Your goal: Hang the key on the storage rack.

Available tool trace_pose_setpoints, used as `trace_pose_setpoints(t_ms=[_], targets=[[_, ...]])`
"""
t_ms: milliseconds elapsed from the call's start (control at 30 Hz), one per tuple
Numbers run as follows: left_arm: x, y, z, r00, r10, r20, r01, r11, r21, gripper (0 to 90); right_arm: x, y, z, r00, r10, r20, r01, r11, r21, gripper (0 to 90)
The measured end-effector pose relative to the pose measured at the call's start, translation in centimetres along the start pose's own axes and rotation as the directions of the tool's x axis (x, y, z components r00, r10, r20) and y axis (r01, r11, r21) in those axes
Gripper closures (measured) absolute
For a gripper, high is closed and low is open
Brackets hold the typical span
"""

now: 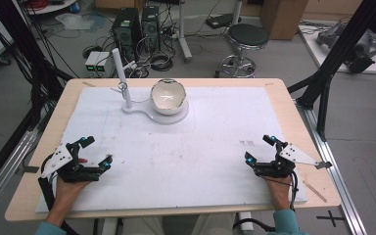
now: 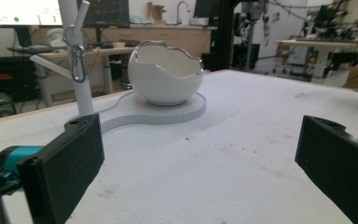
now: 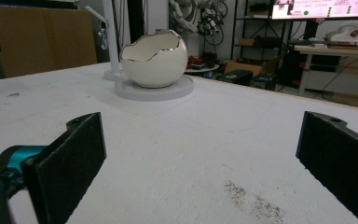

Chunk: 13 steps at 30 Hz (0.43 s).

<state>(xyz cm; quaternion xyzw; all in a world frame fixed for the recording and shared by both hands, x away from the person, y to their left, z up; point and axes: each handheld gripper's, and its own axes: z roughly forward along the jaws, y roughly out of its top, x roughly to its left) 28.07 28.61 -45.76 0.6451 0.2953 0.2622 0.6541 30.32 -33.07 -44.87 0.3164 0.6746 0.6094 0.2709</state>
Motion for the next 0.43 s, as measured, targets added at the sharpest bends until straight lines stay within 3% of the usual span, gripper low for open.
trace_pose_setpoints(t_ms=[100,200,433], targets=[[0.06,-0.37,-0.24,0.9999,-0.004,0.009,0.004,1.0000,0.000,1.6,0.00,0.00,0.00,1.0000,0.000,-0.001,0.000,1.000,-0.001,0.6],[-0.11,-0.55,-0.62,0.9999,0.003,-0.011,-0.003,0.9989,-0.046,1.7,0.00,0.00,-0.01,1.0000,-0.002,0.001,0.002,1.000,0.002,0.6],[-0.39,-0.55,-0.57,0.9990,0.024,-0.039,-0.025,0.9991,-0.036,1.7,-0.04,-0.01,0.01,1.0000,-0.003,0.001,0.003,1.000,-0.003,0.6]])
